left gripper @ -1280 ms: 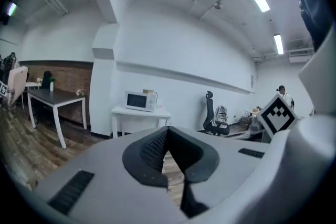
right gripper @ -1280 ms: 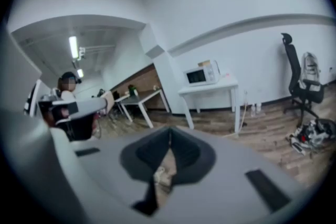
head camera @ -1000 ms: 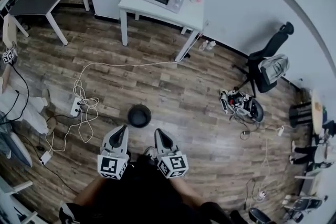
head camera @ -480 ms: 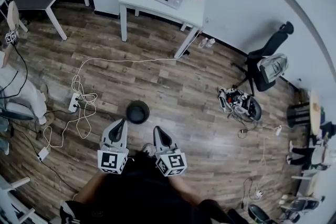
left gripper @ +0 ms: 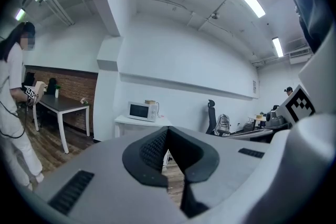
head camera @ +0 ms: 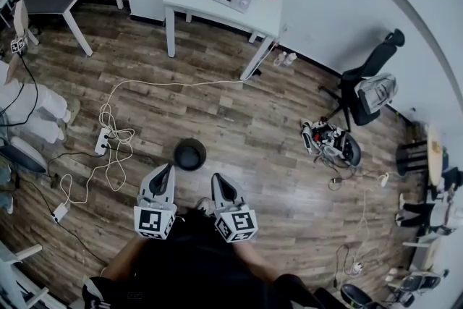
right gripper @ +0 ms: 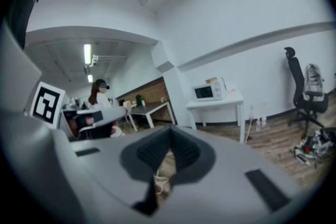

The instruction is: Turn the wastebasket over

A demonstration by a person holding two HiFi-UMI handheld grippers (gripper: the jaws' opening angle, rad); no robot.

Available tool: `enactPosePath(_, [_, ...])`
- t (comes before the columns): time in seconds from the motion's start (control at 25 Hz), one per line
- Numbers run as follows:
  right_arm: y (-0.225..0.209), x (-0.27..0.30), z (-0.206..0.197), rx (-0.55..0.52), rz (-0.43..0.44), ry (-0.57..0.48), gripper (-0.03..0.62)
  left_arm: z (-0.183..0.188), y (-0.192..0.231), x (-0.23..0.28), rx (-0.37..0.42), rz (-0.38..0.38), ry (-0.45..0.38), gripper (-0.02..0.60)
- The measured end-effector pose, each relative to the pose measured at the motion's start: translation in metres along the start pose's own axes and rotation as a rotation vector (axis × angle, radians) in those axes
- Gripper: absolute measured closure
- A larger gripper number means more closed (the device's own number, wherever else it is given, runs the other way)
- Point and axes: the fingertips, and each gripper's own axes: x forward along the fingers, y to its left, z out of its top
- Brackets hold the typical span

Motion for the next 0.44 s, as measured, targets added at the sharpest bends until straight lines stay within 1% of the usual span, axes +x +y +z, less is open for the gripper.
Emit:
enactPosePath(0.16, [0.0,0.002,0.001,0.0,0.004,0.002,0.562,0.0,0.001,0.001,-0.01,0.003,0.008,0.549])
enactPosePath(0.36, [0.008,0.005,-0.002,-0.003,0.006,0.002,0.562,-0.002,0.008,-0.003,0.006,-0.005,-0.002,0.549])
enactPosePath(0.44, [0.011,0.007,-0.003,-0.005,0.005,0.001,0.562,-0.004,0.01,-0.004,-0.004,-0.007,0.001,0.549])
